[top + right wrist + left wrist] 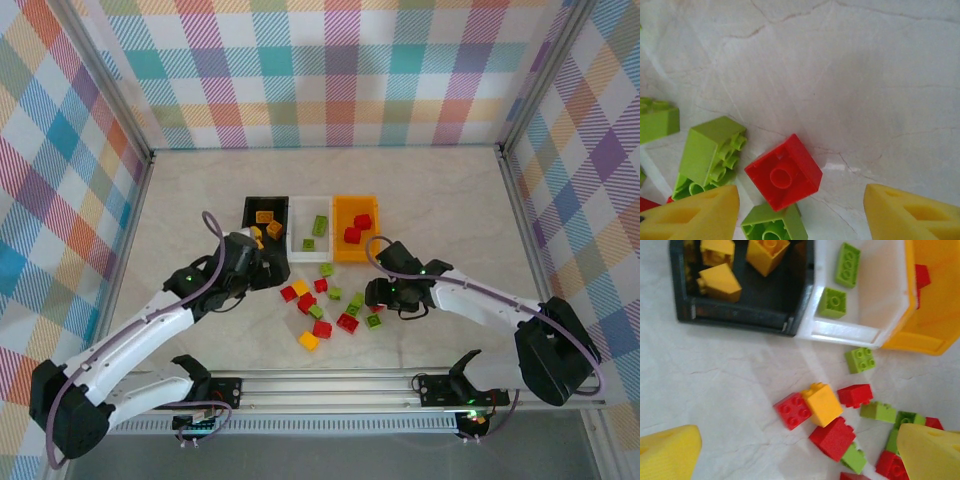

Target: Sort the legos into containers by color

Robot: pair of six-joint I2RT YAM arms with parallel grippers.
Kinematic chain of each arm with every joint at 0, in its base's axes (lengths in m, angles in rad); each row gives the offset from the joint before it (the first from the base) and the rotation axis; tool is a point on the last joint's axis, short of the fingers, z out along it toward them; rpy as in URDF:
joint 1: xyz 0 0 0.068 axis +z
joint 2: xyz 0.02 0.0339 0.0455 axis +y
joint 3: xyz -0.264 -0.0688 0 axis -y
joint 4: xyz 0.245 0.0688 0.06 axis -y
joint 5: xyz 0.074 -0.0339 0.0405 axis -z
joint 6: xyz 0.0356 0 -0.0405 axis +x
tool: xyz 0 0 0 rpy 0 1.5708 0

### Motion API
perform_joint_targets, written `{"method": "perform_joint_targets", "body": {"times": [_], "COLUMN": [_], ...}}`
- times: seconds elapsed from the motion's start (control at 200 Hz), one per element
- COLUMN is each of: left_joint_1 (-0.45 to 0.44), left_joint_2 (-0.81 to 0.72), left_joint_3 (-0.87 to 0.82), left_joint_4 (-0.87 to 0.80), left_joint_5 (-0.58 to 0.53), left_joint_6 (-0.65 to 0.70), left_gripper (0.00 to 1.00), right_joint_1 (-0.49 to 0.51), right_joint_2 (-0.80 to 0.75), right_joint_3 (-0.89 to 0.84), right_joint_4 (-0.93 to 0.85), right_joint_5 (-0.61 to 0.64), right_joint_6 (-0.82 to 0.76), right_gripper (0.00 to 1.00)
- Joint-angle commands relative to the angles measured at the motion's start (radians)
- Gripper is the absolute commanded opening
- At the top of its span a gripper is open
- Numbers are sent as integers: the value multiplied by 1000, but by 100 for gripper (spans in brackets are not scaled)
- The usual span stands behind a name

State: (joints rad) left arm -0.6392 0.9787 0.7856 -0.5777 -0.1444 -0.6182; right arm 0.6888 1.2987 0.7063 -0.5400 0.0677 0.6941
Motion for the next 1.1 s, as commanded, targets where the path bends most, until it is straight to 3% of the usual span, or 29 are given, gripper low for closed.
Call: {"method": "perform_joint_targets", "body": {"times": [0.0,0.63,0.97,1.1], "left_joint_1": [-4,-4,-4,-4], "left_joint_2": [-44,14,-12,-23], "left_joint_3": [-31,-66,-82,-82], "left_joint_4": [-51,-56,-42,-48], "left_joint_5": [-45,-73,-61,-65], "left_joint_6": [-36,-53,-51,-42], "left_gripper": [100,100,100,100], "right_joint_1": [18,46,37,34], "right_joint_2": [10,189,227,144], "right_joint_3": [-10,83,101,125], "right_joint_4": [-9,3,23,-2], "right_joint_5": [-19,132,111,136], "right_joint_6": [-22,-65,-71,-96], "right_gripper": [67,63,32,29]}}
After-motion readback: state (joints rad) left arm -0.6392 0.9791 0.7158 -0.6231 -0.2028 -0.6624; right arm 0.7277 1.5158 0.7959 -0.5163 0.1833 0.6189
